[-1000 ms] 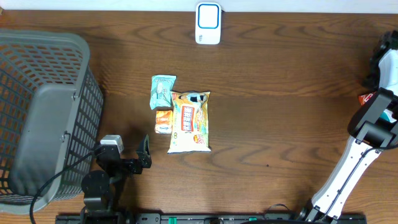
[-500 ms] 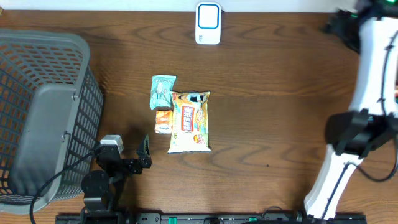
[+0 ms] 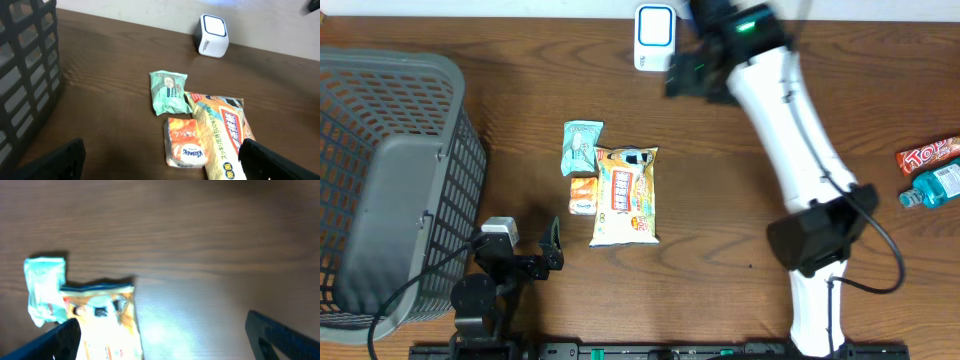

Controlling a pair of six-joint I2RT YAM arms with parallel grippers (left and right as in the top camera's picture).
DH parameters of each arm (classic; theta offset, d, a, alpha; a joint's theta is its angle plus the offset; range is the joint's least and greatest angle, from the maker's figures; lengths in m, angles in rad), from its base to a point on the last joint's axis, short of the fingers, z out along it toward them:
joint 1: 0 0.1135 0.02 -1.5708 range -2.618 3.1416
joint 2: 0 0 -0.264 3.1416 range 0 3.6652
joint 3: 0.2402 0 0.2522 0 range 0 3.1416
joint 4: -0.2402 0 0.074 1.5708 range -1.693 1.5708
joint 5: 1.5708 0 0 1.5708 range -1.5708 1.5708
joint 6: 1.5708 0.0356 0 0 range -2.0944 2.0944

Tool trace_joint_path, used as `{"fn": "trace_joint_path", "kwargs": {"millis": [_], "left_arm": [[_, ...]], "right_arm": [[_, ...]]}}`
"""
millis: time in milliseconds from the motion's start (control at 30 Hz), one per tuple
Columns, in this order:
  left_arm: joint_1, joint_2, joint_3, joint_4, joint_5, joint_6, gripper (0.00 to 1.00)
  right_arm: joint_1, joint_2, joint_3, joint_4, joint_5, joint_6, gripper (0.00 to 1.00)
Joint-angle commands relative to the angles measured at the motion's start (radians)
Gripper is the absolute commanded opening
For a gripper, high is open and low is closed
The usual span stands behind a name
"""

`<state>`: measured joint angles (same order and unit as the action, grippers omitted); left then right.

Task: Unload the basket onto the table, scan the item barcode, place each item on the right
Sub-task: 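Reach the right gripper to the yellow snack bag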

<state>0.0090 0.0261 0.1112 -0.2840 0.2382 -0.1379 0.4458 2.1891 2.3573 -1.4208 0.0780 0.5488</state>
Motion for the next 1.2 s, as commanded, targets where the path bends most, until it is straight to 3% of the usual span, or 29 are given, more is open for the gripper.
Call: {"fn": "trace_joint_path", "kwargs": {"millis": [0,200,567,1167], "left_arm": [[-0.001,-0.003,-0.016,-0.022,0.013,-0.009,0.98],[-0.001,-0.003,-0.016,-0.022,0.013,-0.009,0.98],[-0.001,-0.003,-0.016,-0.022,0.013,-0.009,0.98],[-0.001,-0.003,-0.016,-0.022,0.013,-0.009,0.98]], "right_arm": [[0.083,0.016,-0.150,0.096,0.013,0.017,0.99],[0.216,0.016,-0.374,0.228,-0.025,0.016,0.99],[0.416,0.023,-0.436,0.280,0.084,-0.003,0.99],[0.410,0.024,-0.618,0.491,0.157,-0.015,0.99]]}}
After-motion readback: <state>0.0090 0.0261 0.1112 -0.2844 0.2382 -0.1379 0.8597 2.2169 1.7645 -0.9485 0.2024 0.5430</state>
